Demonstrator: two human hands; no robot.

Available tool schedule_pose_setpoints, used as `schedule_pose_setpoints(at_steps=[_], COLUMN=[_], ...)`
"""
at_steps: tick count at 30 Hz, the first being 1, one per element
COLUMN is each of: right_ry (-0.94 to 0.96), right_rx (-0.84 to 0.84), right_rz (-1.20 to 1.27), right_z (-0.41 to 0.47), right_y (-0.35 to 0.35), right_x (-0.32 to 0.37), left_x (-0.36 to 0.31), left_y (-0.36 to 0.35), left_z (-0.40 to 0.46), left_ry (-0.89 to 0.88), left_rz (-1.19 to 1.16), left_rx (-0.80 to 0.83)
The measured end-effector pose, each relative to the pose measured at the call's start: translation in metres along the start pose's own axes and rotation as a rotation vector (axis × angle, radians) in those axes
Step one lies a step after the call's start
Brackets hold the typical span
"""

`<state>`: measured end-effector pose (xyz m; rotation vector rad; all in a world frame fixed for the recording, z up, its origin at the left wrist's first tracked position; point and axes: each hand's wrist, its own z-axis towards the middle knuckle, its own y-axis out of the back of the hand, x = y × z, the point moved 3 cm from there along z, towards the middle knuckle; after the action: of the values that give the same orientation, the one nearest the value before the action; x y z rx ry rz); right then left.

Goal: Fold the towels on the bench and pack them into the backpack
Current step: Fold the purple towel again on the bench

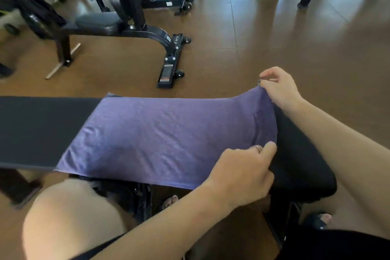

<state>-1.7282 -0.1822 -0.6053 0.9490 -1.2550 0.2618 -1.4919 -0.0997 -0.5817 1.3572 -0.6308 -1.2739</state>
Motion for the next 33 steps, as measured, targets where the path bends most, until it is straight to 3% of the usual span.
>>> schedule_pose_setpoints(at_steps=[5, 10, 14, 18, 25, 33], right_ry=[-0.124, -0.079, 0.002, 0.158, 0.431, 0.390], right_rx=[0.221, 0.419, 0.502, 0.541, 0.535, 0.743], right_rz=[0.524, 0.586, 0.440, 0.128, -0.259, -0.445], right_z=[-0.006, -0.007, -0.004, -0.006, -0.002, -0.004], right_y=[-0.036, -0.094, -0.163, -0.241, -0.357, -0.425], right_x=[0.056, 0.125, 0.175, 0.213, 0.233, 0.210], left_x=[0.069, 0.143, 0.197, 0.241, 0.281, 0.317], left_y=[0.069, 0.119, 0.146, 0.160, 0.153, 0.128], left_z=[-0.040, -0.094, -0.140, -0.188, -0.243, -0.279], left_ry=[0.369, 0.646, 0.839, 0.990, 1.209, 1.386], left_rz=[-0.170, -0.380, -0.374, -0.324, -0.192, -0.240], left_rx=[-0.151, -0.328, -0.371, -0.392, -0.629, -0.273])
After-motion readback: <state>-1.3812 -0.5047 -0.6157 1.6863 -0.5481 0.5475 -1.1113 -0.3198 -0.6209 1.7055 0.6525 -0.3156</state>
